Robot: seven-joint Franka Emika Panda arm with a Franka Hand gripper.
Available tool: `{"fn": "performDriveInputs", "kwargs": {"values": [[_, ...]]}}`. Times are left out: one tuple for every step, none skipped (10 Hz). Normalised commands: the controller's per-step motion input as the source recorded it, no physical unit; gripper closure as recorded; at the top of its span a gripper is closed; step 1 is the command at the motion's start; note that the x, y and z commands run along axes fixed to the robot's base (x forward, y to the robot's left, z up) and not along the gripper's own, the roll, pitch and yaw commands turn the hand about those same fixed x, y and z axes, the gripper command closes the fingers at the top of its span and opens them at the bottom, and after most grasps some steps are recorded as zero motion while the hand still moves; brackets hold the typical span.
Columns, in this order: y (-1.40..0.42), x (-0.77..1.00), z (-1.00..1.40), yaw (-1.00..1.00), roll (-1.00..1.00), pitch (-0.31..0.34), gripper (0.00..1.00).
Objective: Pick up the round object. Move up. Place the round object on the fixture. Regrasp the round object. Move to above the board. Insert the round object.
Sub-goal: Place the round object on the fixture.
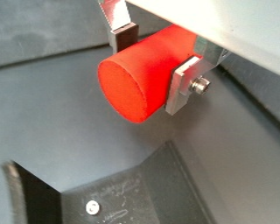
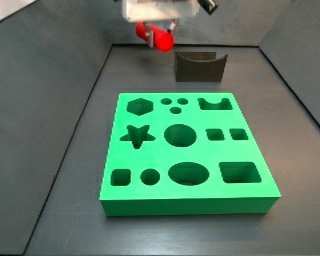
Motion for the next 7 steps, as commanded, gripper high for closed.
{"fn": "performDriveInputs", "kwargs": {"values": [[0.00, 0.00, 1.00, 0.00, 0.00, 0.000, 1.00], [0.00, 0.00, 1.00, 0.00, 0.01, 0.011, 1.00], [0.00, -0.01, 1.00, 0.00, 0.02, 0.024, 1.00], [0.00, -0.01, 1.00, -0.01, 0.05, 0.038, 1.00], [0.00, -0.02, 1.00, -0.01, 0.07, 0.053, 1.00], [0.00, -0.02, 1.00, 0.00, 0.09, 0.064, 1.00], [-0.01, -0.03, 1.00, 0.01, 0.10, 0.070, 1.00]]}}
